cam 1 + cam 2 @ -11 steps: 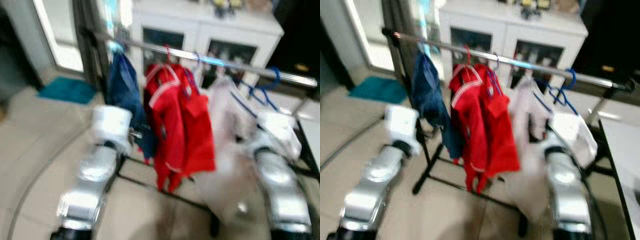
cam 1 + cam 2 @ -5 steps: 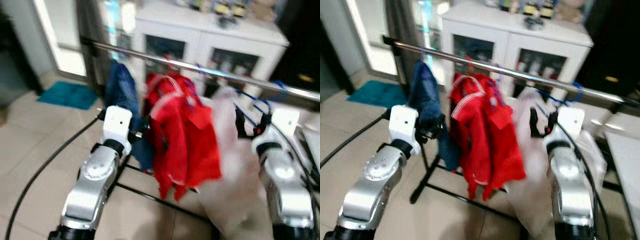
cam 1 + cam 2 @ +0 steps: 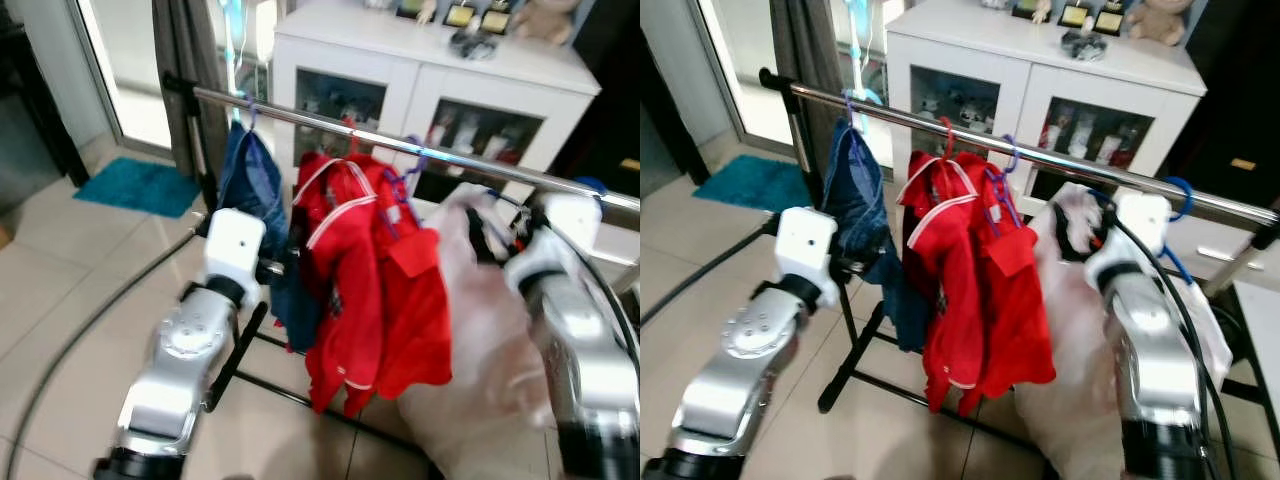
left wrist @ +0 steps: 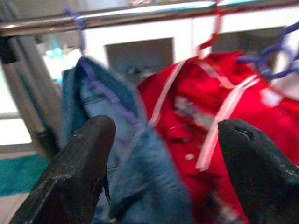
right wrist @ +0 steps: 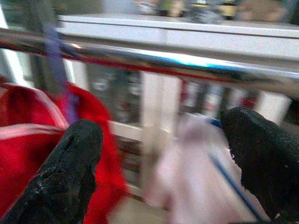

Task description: Hang hanger

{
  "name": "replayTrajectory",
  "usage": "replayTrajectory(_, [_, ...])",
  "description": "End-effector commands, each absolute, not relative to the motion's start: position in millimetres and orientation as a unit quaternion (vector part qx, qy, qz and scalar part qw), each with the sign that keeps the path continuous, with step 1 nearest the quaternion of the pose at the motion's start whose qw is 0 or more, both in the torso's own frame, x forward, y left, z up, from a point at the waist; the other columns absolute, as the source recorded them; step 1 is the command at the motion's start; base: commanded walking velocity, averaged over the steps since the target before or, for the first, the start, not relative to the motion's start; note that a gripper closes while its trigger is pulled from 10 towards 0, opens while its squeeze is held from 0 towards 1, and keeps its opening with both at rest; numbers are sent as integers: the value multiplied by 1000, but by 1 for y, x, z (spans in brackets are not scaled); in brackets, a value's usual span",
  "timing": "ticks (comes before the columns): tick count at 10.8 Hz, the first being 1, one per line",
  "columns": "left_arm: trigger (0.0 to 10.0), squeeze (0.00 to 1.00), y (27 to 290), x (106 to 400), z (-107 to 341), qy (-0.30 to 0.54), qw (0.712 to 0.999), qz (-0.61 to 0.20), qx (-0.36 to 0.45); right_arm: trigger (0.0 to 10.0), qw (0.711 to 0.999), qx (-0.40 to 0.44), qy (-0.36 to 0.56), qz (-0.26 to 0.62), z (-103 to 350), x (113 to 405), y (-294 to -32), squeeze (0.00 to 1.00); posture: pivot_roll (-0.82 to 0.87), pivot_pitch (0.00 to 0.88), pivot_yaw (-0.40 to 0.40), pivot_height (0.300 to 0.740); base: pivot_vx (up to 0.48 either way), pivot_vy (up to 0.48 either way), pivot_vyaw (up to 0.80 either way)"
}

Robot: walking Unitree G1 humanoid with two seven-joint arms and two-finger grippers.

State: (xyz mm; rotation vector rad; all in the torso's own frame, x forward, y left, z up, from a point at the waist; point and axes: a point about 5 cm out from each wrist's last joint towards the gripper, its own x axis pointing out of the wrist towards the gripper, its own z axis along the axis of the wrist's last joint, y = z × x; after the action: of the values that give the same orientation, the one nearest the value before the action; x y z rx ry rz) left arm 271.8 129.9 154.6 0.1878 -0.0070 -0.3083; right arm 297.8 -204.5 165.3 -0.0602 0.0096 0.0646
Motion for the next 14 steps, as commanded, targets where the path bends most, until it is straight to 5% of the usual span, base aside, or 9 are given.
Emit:
replayTrajectory(1, [10000, 0, 123, 273, 159, -12, 976, -196, 91, 10000, 999, -24, 19, 45, 170, 303, -210, 1000, 72, 0, -70, 740, 0, 0, 0])
replayTrajectory(2, [10000, 0, 119, 270, 161, -16, 966, -241, 95, 10000, 997, -32, 35, 60, 174, 308, -212, 1000, 74, 0, -72, 740, 0, 0, 0])
replayTrajectory(3, [10000, 0, 113, 265, 158, 0, 940, -314, 132, 10000, 991, -46, 69, 103, 174, 313, -210, 0, 79, 0, -78, 740, 0, 0, 0])
replayTrajectory(7, [10000, 0, 110, 256, 152, 29, 899, -402, 170, 9451, 971, -6, 168, 171, 172, 336, -191, 0, 83, 0, -84, 740, 0, 0, 0])
replayTrajectory(8, [10000, 0, 109, 255, 152, 31, 897, -407, 171, 4745, 968, -5, 181, 175, 173, 343, -184, 0, 84, 0, -86, 740, 0, 0, 0])
replayTrajectory(11, [10000, 0, 105, 254, 151, 31, 895, -412, 167, 2824, 967, -10, 195, 163, 174, 360, -169, 0, 82, 0, -95, 740, 0, 0, 0])
replayTrajectory(14, [10000, 0, 107, 254, 150, 33, 897, -409, 165, 3882, 970, -3, 207, 129, 171, 372, -163, 0, 88, 0, -106, 740, 0, 0, 0])
